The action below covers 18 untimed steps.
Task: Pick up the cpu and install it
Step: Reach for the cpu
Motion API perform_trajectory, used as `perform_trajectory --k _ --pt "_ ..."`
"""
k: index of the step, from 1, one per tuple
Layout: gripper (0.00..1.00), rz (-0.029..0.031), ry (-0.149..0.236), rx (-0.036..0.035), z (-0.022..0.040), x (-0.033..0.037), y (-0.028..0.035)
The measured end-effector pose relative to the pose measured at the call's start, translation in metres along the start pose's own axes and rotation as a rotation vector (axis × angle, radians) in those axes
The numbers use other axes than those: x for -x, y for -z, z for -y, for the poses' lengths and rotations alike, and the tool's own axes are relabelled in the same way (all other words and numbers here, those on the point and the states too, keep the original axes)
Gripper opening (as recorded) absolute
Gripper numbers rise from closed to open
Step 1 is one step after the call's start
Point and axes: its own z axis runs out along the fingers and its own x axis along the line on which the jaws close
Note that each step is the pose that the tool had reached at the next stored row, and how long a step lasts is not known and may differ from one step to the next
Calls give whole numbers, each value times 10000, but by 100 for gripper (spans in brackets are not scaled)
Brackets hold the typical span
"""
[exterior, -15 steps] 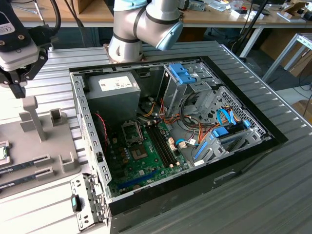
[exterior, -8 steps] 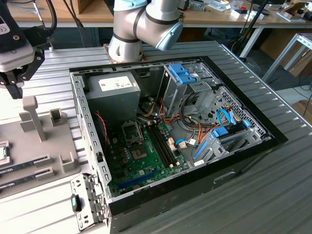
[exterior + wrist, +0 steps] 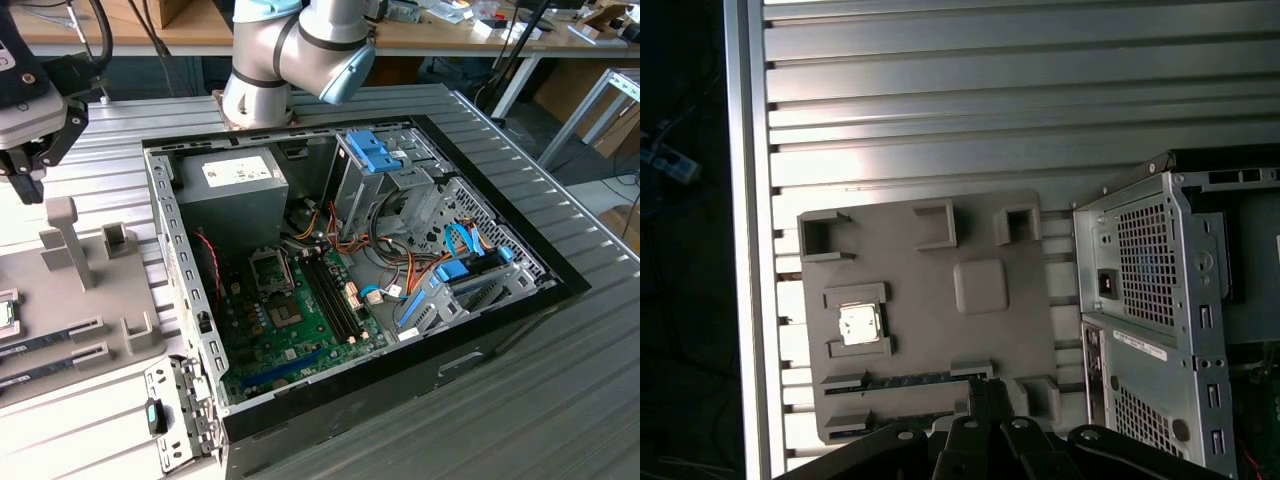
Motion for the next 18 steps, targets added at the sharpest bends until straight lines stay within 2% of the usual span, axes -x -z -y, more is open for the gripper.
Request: perform_trajectory --k 18 --pt "11 -1 0 -1 4 -50 -10"
